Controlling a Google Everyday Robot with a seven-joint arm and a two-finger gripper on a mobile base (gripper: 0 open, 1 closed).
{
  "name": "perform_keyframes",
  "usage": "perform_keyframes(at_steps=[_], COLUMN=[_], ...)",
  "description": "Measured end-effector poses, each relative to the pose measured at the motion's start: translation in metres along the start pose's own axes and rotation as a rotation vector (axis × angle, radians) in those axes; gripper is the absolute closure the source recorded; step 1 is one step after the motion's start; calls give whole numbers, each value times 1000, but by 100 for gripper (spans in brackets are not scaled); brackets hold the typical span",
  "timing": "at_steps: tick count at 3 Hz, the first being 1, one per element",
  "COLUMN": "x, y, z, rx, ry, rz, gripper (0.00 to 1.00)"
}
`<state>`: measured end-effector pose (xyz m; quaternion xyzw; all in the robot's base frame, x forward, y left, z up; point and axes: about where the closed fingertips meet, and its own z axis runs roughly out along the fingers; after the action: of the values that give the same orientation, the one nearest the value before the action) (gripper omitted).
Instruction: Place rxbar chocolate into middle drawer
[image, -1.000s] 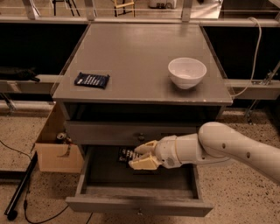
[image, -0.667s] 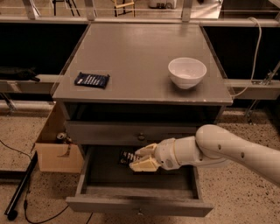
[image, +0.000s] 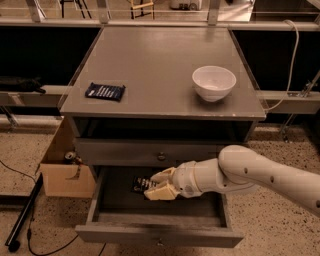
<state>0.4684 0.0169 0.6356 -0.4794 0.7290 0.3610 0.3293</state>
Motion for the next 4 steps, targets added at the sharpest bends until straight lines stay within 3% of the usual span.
perform_keyframes(at_steps=[2,4], x=[55,100], y=[-21,-63], z=[36,49], rx=[-29,-11], ry=[27,43], rz=[104,201], gripper=[100,100])
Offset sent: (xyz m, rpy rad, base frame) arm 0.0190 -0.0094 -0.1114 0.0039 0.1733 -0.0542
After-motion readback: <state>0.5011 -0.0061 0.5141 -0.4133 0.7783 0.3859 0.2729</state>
